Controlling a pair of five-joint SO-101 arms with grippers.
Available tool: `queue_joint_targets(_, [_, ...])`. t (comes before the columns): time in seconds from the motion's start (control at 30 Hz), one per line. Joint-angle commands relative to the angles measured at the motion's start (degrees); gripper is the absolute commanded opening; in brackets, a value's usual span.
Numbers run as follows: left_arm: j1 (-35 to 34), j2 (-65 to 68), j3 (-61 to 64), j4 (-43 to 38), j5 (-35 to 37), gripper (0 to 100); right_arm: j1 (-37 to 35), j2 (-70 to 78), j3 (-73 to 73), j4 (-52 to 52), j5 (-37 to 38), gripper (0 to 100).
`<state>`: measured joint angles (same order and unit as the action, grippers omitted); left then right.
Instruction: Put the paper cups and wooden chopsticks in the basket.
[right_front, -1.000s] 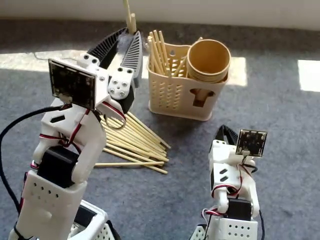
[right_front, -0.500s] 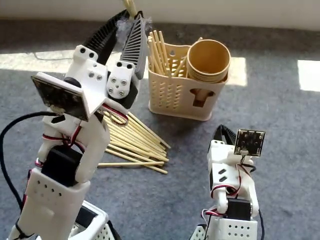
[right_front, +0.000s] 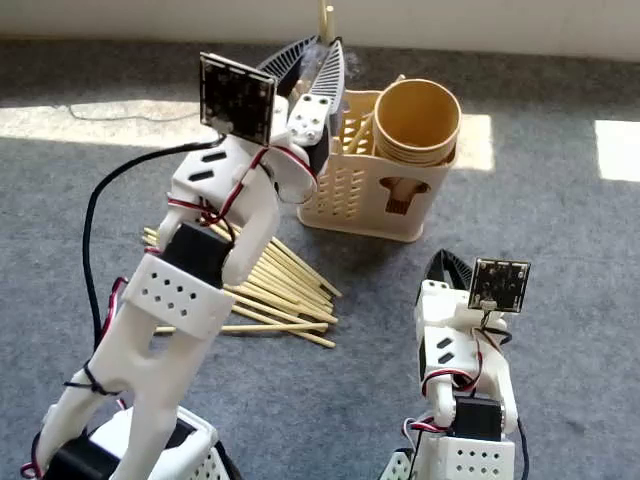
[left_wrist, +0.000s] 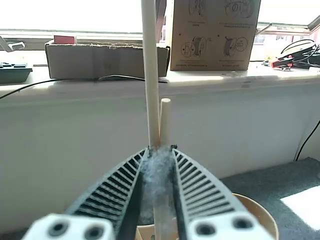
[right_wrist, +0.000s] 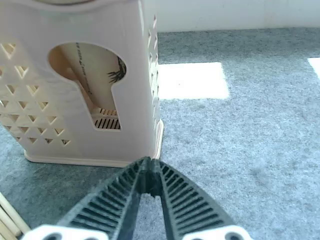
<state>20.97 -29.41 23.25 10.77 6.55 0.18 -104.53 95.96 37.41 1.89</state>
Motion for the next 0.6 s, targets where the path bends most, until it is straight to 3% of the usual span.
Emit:
queue_joint_targets(0.0, [0.75, 1.45, -2.86, -1.14, 0.44, 1, -0.40, -0.66, 6.02, -2.33, 0.62, 0.5])
queue_joint_targets(0.13, [0.48, 1.98, -0.57, 2.11, 0.44, 3, -0.31, -0.66, 6.02, -2.33, 0.62, 0.5])
queue_joint_targets(0.3, [-0.48, 1.98, 0.57, 7.12, 0.70, 16, -0.31, -0.66, 6.02, -2.33, 0.62, 0.5])
queue_joint_targets(0.57, [-0.75, 0.66, -2.51, 18.99, 0.44, 16, -0.31, -0.66, 6.02, -2.07, 0.62, 0.5])
